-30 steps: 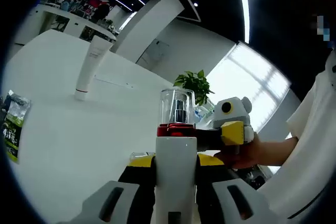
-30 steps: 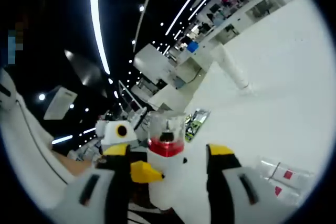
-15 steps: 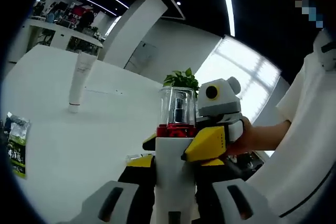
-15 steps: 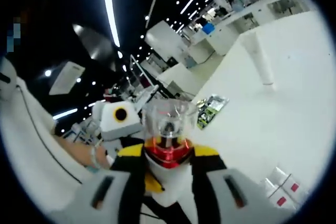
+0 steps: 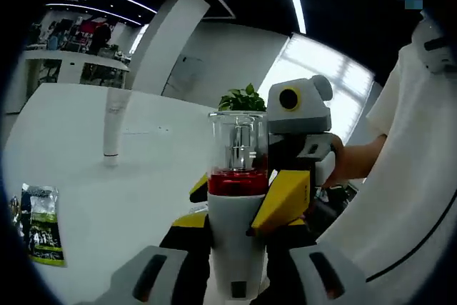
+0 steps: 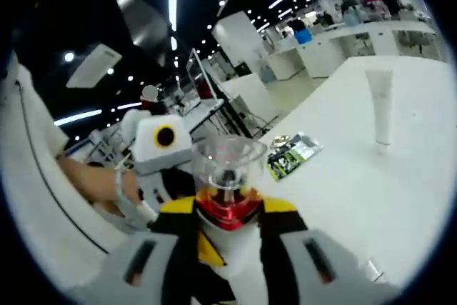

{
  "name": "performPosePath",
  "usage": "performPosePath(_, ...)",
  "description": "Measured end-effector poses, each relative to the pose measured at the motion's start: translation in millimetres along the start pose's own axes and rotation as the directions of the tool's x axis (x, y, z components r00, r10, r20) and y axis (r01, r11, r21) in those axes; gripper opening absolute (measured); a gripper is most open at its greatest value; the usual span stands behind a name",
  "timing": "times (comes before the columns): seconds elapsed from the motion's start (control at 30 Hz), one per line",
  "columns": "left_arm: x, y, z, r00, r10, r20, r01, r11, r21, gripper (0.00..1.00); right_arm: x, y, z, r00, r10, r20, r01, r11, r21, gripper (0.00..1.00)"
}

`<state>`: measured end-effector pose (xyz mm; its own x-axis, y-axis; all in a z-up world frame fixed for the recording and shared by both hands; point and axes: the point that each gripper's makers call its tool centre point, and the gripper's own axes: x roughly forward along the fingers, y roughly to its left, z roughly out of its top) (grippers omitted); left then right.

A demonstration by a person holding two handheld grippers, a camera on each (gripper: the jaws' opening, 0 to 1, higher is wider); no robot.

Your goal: Arrange the skincare products in the storage area until every visible bottle or jar stands upright without overlapping.

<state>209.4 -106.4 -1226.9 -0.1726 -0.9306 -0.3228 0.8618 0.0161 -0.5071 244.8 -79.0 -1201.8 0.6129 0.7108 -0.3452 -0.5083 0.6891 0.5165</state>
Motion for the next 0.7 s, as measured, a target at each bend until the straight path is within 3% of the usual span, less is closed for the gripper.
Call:
performPosePath(0.3, -19, 19.1, 10.3, 0.997, 0.058, 0.043, -0.060, 0.997, 0.050, 0.29, 25, 5, 16.5, 0.998, 0.016, -0.057, -0.023, 0.992, -0.126, 0.30)
performPosePath(0.53, -36, 28.2, 17.7, 0.996, 0.080, 0.040, -0.082, 0.995, 0.062, 0.29, 39, 11, 27.4, 0.997, 0.030, -0.078, -0.042, 0.987, -0.157, 0.30)
performPosePath(0.7, -50, 41.3, 25.5, 0.991, 0.112, 0.071, -0.116, 0.991, 0.060, 0.29, 55, 15, 39.5, 0.996, 0.017, -0.087, -0.034, 0.981, -0.193, 0.30)
